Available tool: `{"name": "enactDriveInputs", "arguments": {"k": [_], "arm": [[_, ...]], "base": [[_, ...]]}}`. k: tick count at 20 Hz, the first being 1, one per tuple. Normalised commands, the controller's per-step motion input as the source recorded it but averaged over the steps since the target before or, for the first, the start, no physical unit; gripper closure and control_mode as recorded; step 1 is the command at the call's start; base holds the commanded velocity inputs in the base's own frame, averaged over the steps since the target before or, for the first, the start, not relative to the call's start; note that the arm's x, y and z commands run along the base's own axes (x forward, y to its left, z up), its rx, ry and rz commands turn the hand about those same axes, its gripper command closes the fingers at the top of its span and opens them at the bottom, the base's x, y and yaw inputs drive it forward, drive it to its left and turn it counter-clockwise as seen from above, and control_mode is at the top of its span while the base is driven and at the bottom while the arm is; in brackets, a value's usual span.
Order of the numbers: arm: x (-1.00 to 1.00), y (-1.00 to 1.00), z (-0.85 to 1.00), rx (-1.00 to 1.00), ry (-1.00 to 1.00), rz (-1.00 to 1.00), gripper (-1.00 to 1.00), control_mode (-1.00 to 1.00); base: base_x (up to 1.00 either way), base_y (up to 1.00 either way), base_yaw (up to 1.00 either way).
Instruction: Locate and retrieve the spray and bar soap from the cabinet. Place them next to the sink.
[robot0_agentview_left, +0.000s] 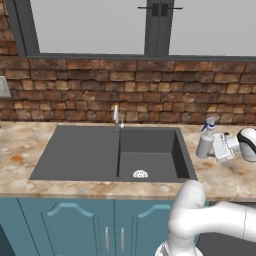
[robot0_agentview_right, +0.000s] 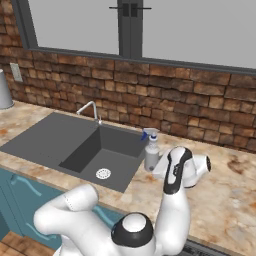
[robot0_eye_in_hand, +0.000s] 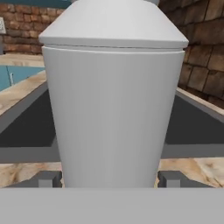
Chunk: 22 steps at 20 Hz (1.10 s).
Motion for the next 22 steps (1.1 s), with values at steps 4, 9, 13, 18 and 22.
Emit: {"name": "enactDriveInputs", "arguments": {"k": [4, 9, 13, 18, 22], "arm": [[0.16, 0.01, -0.23, 0.00, -0.09, 0.00, 1.00, -1.00], [0.24, 0.00, -0.36, -0.01, -0.09, 0.00, 1.00, -1.00], [0.22, 0.00, -0.35, -0.07, -0.03, 0.00, 1.00, -1.00], [0.14, 0.00, -0.38, -0.06, -0.02, 0.00, 1.00, -1.00], [0.01, 0.00, -0.20, 0.00, -0.05, 0.00, 1.00, -1.00]], "base": [[0.00, 0.00, 0.00], [0.00, 0.00, 0.00], [0.00, 0.00, 0.00], [0.00, 0.00, 0.00], [0.00, 0.00, 0.00]]}}
